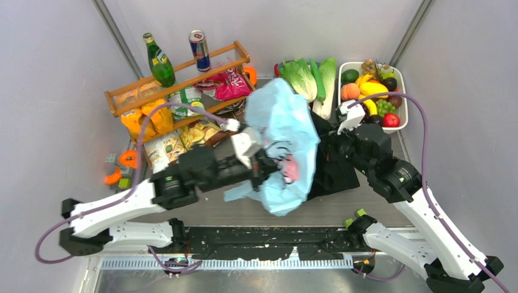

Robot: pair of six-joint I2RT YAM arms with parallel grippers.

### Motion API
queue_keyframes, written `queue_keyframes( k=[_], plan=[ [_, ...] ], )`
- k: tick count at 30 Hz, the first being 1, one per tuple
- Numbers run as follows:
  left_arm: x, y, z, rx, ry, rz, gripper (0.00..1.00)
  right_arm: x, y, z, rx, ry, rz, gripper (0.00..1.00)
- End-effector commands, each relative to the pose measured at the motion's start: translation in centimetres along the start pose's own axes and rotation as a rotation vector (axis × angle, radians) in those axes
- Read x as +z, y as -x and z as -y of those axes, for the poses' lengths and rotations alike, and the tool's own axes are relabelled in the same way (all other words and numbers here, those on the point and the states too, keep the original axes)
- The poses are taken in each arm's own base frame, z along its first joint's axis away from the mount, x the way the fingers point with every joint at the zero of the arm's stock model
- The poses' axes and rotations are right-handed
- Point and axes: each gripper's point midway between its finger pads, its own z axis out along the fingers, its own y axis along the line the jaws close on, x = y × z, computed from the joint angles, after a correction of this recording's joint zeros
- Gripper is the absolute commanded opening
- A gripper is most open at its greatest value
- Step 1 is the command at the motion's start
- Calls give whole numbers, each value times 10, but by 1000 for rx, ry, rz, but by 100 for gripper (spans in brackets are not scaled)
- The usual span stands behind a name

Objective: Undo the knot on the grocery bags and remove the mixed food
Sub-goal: Pick up the takeout bag at the center of the board, then place the takeout bag at the takeout bag.

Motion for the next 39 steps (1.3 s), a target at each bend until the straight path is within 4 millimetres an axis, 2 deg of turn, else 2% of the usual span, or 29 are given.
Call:
queue_keyframes(
  k=[1,3,5,9,12,16,19,27,30,35,39],
  plan=[
    [53,9,31,-26,-174,114,0,-26,43,-19,33,106,155,5],
    [76,-29,29,-49,-178,31,0,-34,47,-23,36,132,174,5],
    [90,-65,25,-62,-172,-30,0,-41,51,-24,44,141,196,5],
    [103,-123,8,-54,-139,-119,0,-50,53,-38,44,219,200,5],
    [105,-149,-10,-83,-107,-132,0,-55,56,-47,40,272,200,5],
    [111,-169,-40,-164,-42,-137,0,-67,61,-55,20,325,211,5],
    [119,-185,-57,-159,17,-162,0,-74,61,-65,16,382,207,5],
    [126,-195,-111,-186,236,-168,0,-84,64,-85,52,489,163,5],
    [133,-197,-120,-180,272,-176,0,-86,65,-92,69,531,146,5],
    [156,-176,-122,-155,263,-120,0,-84,58,-105,106,605,93,5],
    [158,-166,-145,-92,308,-107,0,-91,54,-116,127,681,56,5]
  ],
)
